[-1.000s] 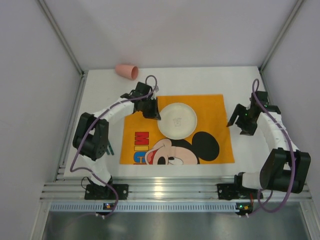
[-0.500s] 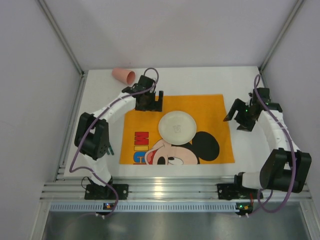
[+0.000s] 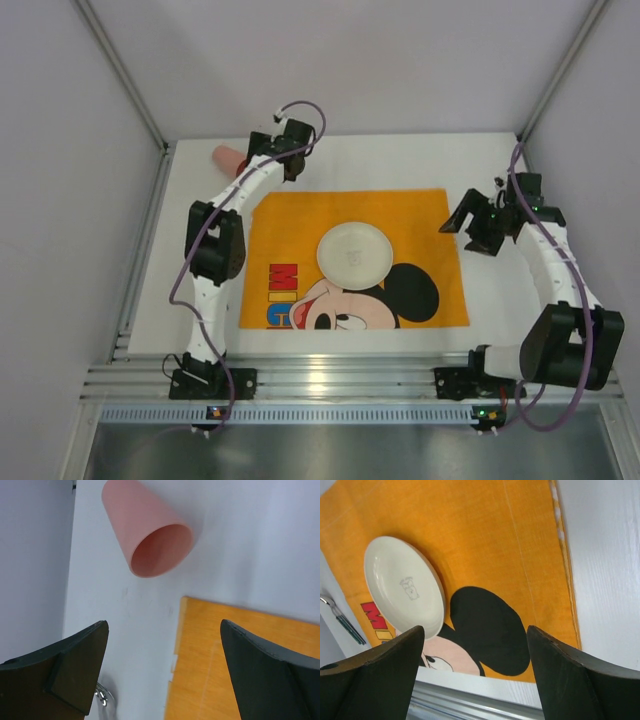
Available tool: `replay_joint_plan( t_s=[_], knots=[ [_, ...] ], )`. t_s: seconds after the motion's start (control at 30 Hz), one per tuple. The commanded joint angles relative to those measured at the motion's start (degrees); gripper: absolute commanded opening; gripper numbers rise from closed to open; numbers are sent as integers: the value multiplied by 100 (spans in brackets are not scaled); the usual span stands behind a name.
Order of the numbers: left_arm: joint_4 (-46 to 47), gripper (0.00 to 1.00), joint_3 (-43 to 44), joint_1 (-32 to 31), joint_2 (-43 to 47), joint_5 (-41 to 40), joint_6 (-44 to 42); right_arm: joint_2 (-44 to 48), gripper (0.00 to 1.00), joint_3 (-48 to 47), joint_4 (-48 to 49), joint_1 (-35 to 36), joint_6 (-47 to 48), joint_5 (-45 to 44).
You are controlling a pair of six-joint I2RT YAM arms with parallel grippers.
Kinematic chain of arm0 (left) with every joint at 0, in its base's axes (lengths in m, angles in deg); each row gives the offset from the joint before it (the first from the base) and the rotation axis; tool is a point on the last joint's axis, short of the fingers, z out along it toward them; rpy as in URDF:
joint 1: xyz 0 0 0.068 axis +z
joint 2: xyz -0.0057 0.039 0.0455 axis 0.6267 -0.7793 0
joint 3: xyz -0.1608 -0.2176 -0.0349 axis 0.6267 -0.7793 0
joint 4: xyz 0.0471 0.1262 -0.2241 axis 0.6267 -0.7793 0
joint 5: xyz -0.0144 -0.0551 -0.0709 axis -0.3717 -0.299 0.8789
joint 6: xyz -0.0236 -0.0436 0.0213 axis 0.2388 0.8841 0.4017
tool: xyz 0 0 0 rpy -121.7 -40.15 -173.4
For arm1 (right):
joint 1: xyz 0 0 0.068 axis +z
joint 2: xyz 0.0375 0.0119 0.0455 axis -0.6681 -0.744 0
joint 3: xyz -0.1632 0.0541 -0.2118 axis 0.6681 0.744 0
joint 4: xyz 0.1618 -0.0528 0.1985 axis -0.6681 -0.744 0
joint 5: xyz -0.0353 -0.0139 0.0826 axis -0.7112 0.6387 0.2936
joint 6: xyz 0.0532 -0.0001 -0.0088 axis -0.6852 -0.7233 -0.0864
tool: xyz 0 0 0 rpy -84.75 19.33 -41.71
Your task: Set the dinner table for one person
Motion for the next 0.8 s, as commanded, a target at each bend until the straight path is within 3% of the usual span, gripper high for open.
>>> replay_joint_plan(
  t_s=[0.0, 0.13, 0.3, 0.57, 0.77],
  knots=[
    [45, 99, 37, 267, -194, -961, -460, 402, 84, 297, -252, 39, 87, 67],
    [423, 99, 46, 487, -387, -1190, -889, 604, 84, 667, -348, 48, 26, 164],
    [722, 99, 230, 996, -730, -902, -987, 657, 84, 781, -551, 92, 131, 7],
    [231, 99, 1117, 1945, -1626, -295, -347, 684, 84, 1098, -832, 83, 166, -169],
    [81, 99, 1162, 2209, -1741, 416, 32, 772, 84, 1151, -850, 83, 175, -416]
  ],
)
